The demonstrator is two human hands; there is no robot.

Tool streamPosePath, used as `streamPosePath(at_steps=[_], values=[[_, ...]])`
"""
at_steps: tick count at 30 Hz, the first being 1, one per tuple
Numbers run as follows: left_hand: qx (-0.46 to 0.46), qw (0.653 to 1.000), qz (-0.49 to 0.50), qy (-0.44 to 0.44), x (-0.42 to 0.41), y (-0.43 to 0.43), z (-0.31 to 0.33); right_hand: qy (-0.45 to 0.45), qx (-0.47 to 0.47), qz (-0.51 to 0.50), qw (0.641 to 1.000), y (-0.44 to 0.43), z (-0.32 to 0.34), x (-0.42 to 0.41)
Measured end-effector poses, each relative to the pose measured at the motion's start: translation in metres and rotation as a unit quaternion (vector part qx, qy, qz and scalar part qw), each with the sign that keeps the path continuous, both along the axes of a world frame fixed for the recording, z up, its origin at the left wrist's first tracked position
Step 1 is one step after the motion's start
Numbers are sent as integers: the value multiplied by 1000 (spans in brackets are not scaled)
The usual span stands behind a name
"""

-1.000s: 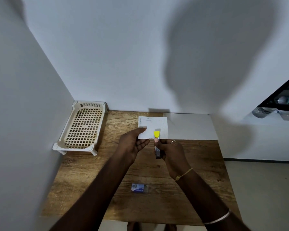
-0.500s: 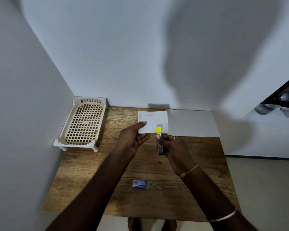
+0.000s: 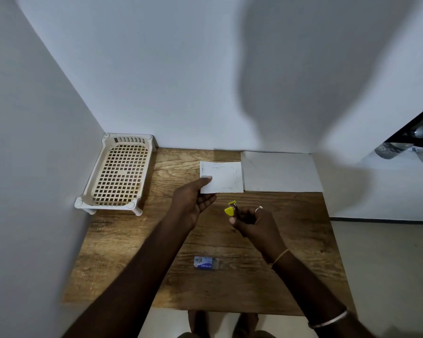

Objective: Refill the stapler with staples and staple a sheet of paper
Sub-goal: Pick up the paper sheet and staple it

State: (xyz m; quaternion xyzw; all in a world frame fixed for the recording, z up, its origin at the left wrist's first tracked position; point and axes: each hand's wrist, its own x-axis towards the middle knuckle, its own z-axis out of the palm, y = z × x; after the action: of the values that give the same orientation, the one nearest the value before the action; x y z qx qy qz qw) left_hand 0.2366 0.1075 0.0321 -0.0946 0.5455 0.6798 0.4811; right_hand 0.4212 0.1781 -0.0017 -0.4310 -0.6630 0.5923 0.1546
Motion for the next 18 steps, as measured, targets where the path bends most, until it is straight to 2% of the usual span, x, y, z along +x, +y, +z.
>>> streamPosePath(at_steps=[4, 8, 13, 18], values=[[-6, 1000, -1, -1, 3, 0, -4, -80, 112, 26, 990, 1, -19, 6], [-4, 1000, -5, -8, 6, -2, -4, -165, 249, 87, 951, 0, -39, 8], [-4, 1000, -7, -9, 10, -2, -5, -229, 302, 145, 914, 1, -61, 13], [-6, 1000, -6, -9, 12, -4, -8, -251, 317, 165, 900, 1, -67, 17]])
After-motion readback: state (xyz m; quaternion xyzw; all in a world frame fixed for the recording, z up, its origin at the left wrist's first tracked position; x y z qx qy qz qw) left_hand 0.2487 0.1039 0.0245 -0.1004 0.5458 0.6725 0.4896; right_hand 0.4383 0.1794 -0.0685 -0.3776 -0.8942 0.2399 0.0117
